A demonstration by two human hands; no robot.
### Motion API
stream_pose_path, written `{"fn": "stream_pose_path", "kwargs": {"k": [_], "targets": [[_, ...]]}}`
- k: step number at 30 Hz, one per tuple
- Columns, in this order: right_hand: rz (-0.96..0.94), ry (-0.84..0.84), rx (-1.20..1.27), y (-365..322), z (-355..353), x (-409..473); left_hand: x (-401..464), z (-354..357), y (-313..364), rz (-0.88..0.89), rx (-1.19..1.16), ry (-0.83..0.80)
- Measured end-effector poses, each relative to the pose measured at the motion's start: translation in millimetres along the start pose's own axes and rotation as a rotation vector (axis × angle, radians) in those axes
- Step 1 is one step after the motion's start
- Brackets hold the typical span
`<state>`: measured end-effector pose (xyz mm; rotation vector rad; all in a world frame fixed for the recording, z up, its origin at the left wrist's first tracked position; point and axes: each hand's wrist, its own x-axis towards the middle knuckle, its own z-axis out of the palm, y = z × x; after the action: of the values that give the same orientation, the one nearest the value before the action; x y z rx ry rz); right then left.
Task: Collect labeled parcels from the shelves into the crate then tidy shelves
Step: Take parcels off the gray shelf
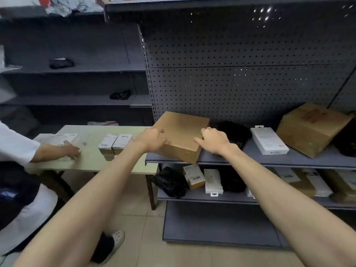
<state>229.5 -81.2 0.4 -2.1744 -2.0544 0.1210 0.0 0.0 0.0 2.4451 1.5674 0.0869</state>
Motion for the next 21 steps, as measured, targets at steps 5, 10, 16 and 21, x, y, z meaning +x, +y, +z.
{"fn": "stream_pose_path", "kwargs": {"k": [5,10,16,21], "targets": [[0.126,-0.145,0.09,17,35,8,8,9,-14,-0.121,-0.009,-0.015],[0.18,-0.232,0.241,24,62,18,21,23,-27,-0.226,-0.036,-0.02],[0.277,-0.326,0.573,21,88,21,32,47,-45,-0.314,-0.186,-0.02],[0.363,-0.327,0.738,20,94,25,39,51,-47,-0.321,-0.472,0.066]]}}
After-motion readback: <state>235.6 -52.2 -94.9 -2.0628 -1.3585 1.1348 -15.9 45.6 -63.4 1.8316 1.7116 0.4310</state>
